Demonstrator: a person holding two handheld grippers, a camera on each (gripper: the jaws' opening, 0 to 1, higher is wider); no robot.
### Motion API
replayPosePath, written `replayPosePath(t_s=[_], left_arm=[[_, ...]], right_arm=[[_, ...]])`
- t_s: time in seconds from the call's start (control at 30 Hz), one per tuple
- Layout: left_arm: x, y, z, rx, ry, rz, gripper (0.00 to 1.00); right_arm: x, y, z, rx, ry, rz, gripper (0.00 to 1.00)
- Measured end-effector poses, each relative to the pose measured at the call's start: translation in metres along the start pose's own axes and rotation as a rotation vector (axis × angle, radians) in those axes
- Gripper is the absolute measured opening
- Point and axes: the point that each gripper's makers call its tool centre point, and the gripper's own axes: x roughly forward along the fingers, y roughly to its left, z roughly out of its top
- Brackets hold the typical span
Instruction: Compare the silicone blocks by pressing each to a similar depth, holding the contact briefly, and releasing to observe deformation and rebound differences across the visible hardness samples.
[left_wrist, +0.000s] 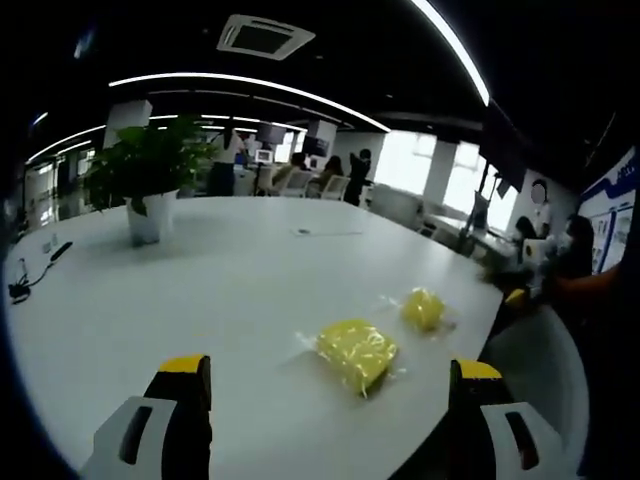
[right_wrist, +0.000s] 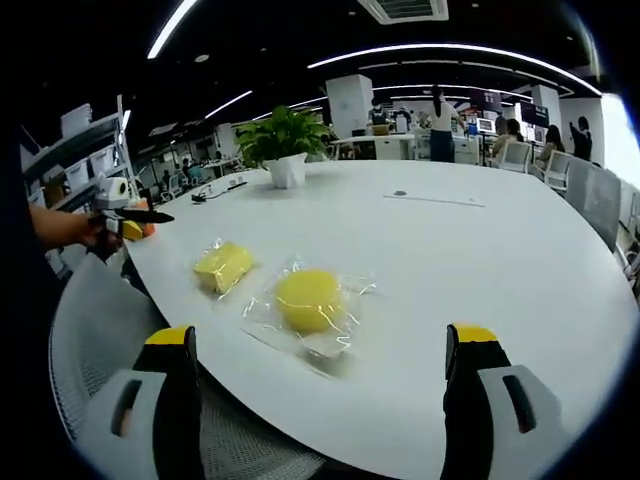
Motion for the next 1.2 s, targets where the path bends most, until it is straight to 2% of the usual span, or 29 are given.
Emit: replayPosePath(t_s=[0.17,0.3,0.8,1.03,1.2], left_arm=[[0.003,-0.001,-0.004,-0.01,0.011,0.003,1.0],[0.001,0.002,-0.001,-0.047,-0.012,0.01,1.0],[0.004,0.002,0.0,-0.054,-0.01,0.012,1.0],[0.003,0.001,-0.006,-0.038,0.0,0.009,1.0],[0.0,0.001,-0.003,-0.006,-0.029,0.005,1.0]], right_arm=[[-0.001,-0.003,0.002,-0.015,0.012,-0.008,0.97],[-0.003,-0.005,0.004,-0.007,0.013,-0.013,0.97],[-0.002,-0.001,0.0,-0.003,0.022,-0.01,0.96],[0.0,-0.006,0.004,-0.011,0.014,-0.027,0.97],[0.006,-0.006,0.01,-0.044,-0.013,-0.01,0.96]])
